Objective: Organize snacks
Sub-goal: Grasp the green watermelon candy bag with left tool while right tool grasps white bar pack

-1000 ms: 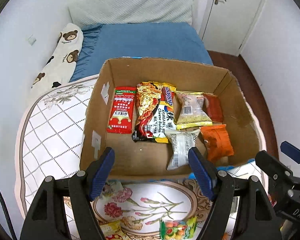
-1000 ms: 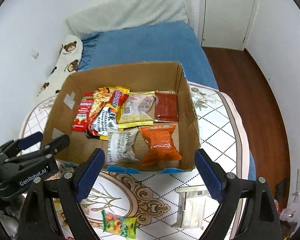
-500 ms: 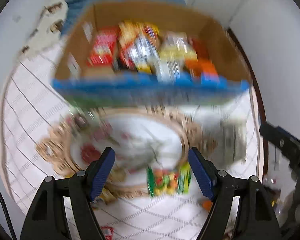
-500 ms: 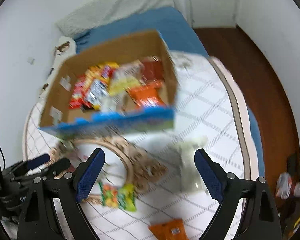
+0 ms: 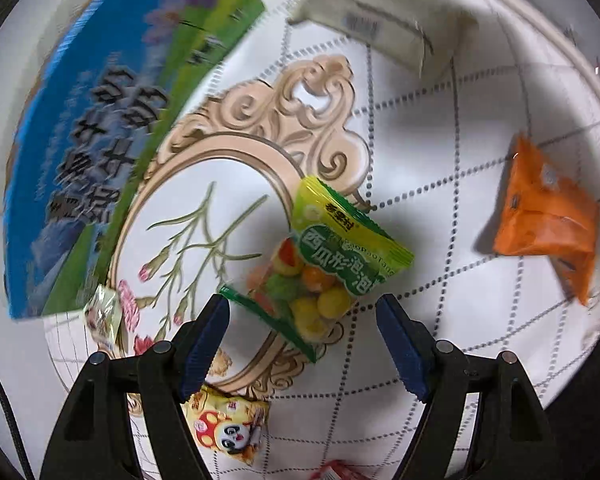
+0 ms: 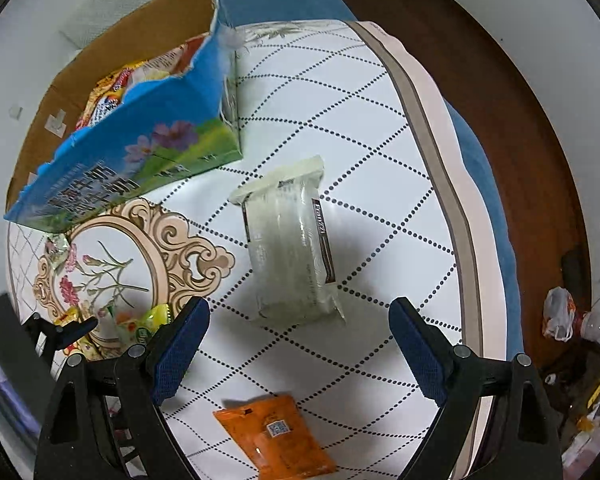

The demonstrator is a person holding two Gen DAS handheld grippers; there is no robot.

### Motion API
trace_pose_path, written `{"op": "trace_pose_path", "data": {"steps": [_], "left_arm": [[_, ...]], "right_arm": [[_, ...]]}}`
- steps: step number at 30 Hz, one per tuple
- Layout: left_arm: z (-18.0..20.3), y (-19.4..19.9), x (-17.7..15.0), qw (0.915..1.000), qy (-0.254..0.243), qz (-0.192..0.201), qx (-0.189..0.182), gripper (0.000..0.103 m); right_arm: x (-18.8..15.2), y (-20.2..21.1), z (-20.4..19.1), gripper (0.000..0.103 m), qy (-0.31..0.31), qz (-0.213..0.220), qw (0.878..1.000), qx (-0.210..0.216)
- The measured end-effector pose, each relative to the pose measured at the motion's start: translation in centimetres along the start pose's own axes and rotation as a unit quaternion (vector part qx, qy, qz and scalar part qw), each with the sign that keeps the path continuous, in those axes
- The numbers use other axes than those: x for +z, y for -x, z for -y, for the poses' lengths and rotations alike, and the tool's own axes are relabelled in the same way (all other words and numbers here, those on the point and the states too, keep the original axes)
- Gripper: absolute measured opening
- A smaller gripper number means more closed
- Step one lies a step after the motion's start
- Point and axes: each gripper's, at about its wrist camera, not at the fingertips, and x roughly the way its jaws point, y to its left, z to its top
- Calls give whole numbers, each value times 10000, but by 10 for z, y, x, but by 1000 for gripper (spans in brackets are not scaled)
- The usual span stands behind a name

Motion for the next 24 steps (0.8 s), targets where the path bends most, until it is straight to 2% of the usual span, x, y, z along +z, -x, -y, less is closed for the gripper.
{"op": "trace_pose_path", "data": {"steps": [2,4,5,7,9,10,11,13,14,15,17,18,21,24], "left_arm": [[-3,-6,8,9999,140,-34,-38,72],[-14,-11,14,9986,488,-75,-212,63],[-24,-12,17,9955,835,-110,-425,59],[-43,-14,19,9867,1441,-159,-736,58],[-70,-19,17,9657,2319,-245,-1141,57],[-84,-23,11,9526,2732,-273,-1309,57],[-100,-26,6,9346,3220,-272,-1484,57],[-120,-31,-5,9076,3843,-293,-1665,56],[-130,-35,-12,8908,4163,-306,-1796,56],[-137,-38,-17,8790,4355,-298,-1920,56],[-144,-42,-23,8641,4514,-275,-2211,56],[-144,-44,-23,8631,4499,-275,-2276,56],[-141,-52,-21,8777,4177,-386,-2317,59],[-140,-54,-14,8847,4112,-425,-2155,59]], "right_arm": [[2,-7,-1,93,39,-46,10000,-47],[6,-13,-3,93,76,-60,9999,-87],[7,-16,-3,93,89,-62,9999,-110],[13,-23,-5,93,115,-46,9998,-132],[20,-32,-9,90,133,-25,9998,-144],[24,-37,-12,83,146,-21,9998,-132],[26,-42,-14,69,165,-50,9998,-116],[29,-57,-20,58,203,-216,9994,-163],[29,-60,-23,54,244,-238,9992,-185],[27,-63,-28,54,336,-253,9989,-189],[21,-65,-40,53,513,-353,9980,-123],[17,-66,-46,53,596,-436,9972,-67],[0,-70,-66,53,854,-772,9931,229],[-10,-76,-72,55,739,-909,9923,413]]}}
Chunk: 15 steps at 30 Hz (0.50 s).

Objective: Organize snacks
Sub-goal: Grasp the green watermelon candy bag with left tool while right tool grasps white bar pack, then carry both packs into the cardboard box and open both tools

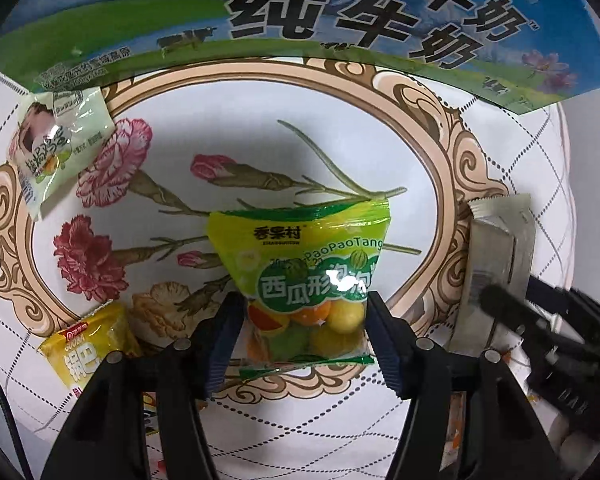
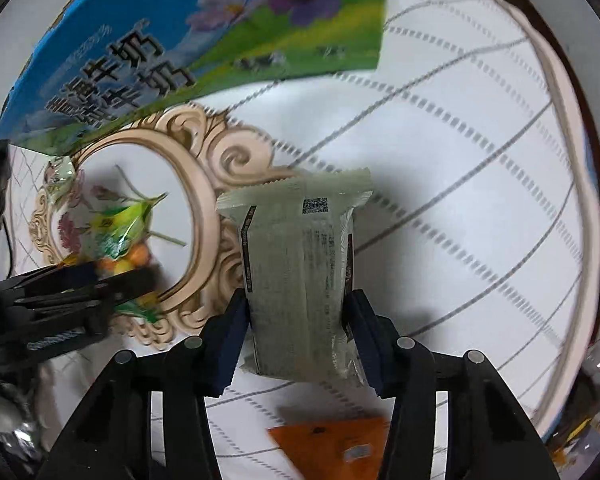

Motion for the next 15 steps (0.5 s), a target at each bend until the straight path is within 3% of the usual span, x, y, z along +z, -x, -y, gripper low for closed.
{"op": "trace_pose_path", "data": {"steps": [4,8,10,15], "left_arm": [[19,9,3,9987,-27,377,331,50],[34,21,-2,9967,-131,624,499,50],[31,26,-24,9965,-145,706,431,50],[34,74,-33,9947,-161,1004,122,50]], "right_arm": [[-4,-8,0,58,-193,122,9997,-132],[-14,-8,-6,52,-175,305,9990,-264],[-17,0,-11,49,-143,386,9989,-219],[-26,35,-23,49,-141,663,9972,318]]}}
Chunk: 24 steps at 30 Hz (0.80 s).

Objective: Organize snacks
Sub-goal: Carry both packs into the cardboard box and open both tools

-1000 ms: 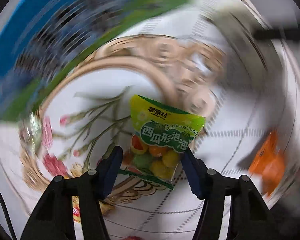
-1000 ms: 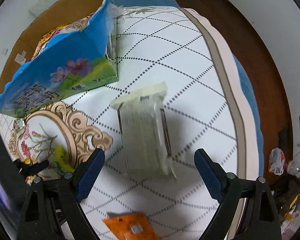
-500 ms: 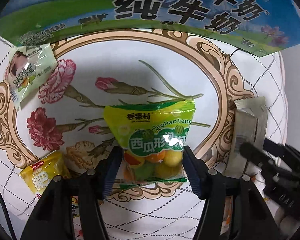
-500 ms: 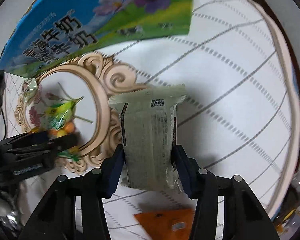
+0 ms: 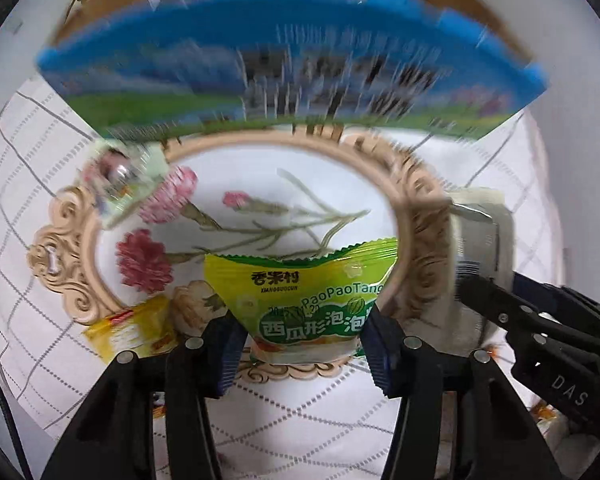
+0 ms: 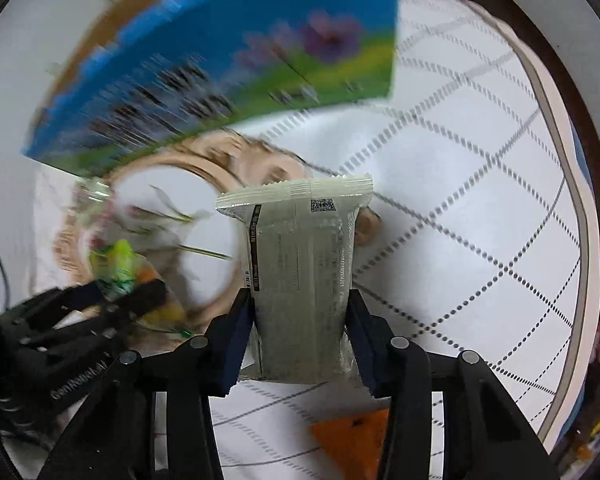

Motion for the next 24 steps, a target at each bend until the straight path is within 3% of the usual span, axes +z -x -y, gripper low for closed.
{"op": "trace_pose_path", "data": {"steps": [7,11,14,17,24], "left_arm": [[-36,92,34,9971,217,608,-415,50],[-71,124,74,9957,313,811,-306,50],[-93,117,108,9964,442,708,-137,50],[-109,90,148,9976,628,286,-14,50],[-119,51,178,9969,724,-191,236,50]], "right_arm": [[31,81,-49,49,267,729,9933,859],[70,110,-75,49,405,1049,9876,1095],[104,113,-98,49,529,1211,9864,981],[139,101,-118,49,576,1192,9877,828],[186,53,-136,49,483,903,9927,635]]}}
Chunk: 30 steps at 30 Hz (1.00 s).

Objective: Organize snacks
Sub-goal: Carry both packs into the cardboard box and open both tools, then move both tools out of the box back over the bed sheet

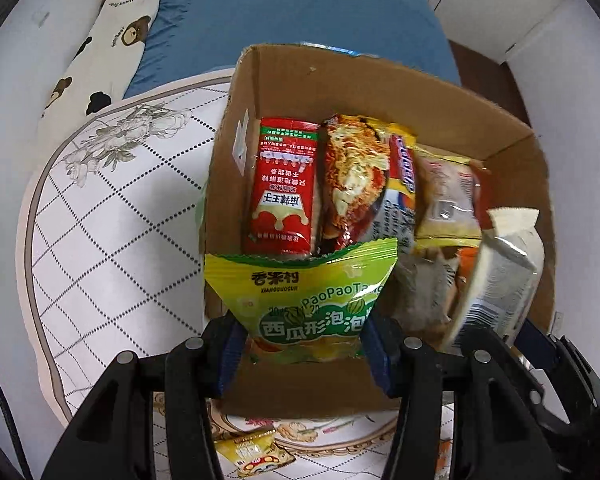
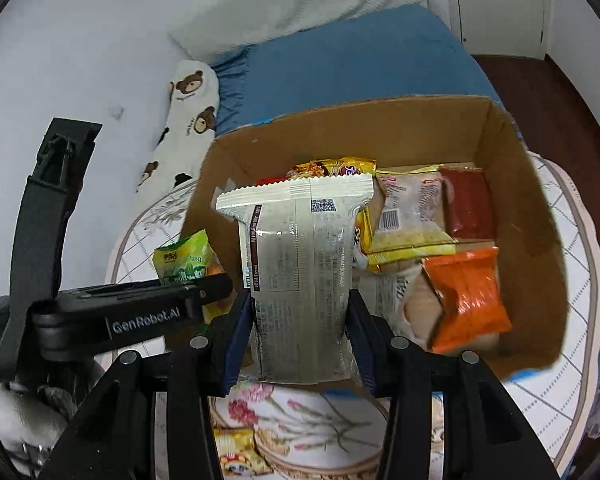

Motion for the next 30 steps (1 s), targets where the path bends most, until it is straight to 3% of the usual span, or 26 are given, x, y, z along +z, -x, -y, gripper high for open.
{"op": "trace_pose_path", "data": {"steps": [5,9,10,11,13,22,30], "left_arm": [[-4,-26,8,9994,45,-331,26,50],[-5,-46,4,9982,-22,-602,57,53],[-5,-49,4,9980,-24,-627,30,58],[-4,-50,3,9981,-39,-611,-5,64],[-3,-50,2,9986,-77,-529,-17,70],[4,-28,-9,9997,-153,-9,201,73],[11,4,-39,9956,-174,869,302,74]], "right_arm": [[5,-33,7,49,-119,-406,9991,-50],[-4,-60,11,52,-36,-981,9952,-16],[-7,-65,14,56,-35,-1049,9945,-32],[-9,-68,14,68,25,-1112,9937,-100],[-11,-72,17,82,19,-1192,9926,-209],[-8,-48,26,82,107,-887,9944,-563],[-15,-7,41,82,111,-392,9949,-920]]}}
